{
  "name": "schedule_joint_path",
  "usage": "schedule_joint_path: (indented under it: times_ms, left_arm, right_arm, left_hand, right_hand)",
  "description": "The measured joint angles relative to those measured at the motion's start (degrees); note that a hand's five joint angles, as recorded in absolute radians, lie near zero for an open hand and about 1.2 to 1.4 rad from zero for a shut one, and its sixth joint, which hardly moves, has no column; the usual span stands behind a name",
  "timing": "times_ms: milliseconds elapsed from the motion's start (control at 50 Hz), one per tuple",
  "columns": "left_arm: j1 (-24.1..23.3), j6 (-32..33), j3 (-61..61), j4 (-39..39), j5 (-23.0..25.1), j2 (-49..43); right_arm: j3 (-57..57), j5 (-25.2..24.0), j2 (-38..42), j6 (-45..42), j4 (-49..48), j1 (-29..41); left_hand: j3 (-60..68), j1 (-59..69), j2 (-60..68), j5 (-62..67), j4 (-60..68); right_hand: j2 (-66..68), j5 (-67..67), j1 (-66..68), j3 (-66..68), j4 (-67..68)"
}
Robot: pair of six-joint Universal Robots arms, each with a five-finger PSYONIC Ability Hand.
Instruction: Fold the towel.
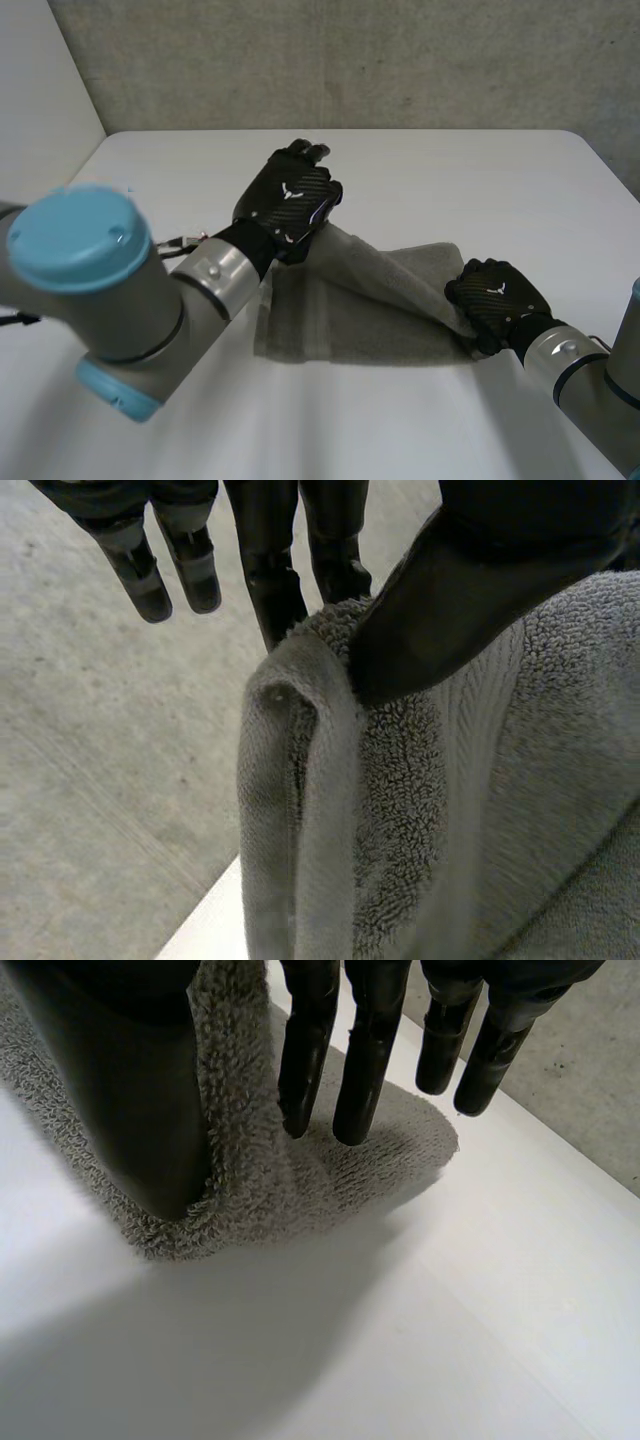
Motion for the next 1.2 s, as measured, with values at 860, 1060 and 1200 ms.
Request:
schedule_joint_path:
  times_ms: [860,1060,1200]
  left_arm:
    - [4.2,4.6,-17.1,-6.0,-0.4,2.9]
    - [7.8,0.1,-17.7,-6.7,-0.3,7.0]
    - [11.6,-7.4,-17.8,-6.9,-0.1,11.0]
  right_arm:
    - [2.4,-0.4,-0.4,-0.6,0.4,-1.4]
    - [1.7,-1.2,-1.1,-1.2,0.8,-2.6]
    - [-3.2,-1.4,-2.9,-2.0,3.5,-0.9]
  left_hand:
    - [0.0,-39.4,-40.5,-43.9,0.0]
    - [0.0,-39.4,-40.5,-43.9,0.0]
    - [0.0,-39.6,-40.9,-44.4,0.0]
  right_hand:
    - [11.0,11.0,11.0,0.0,0.0]
    - [28.9,31.4,27.9,0.0,0.0]
    - [28.9,31.5,28.4,0.0,0.0]
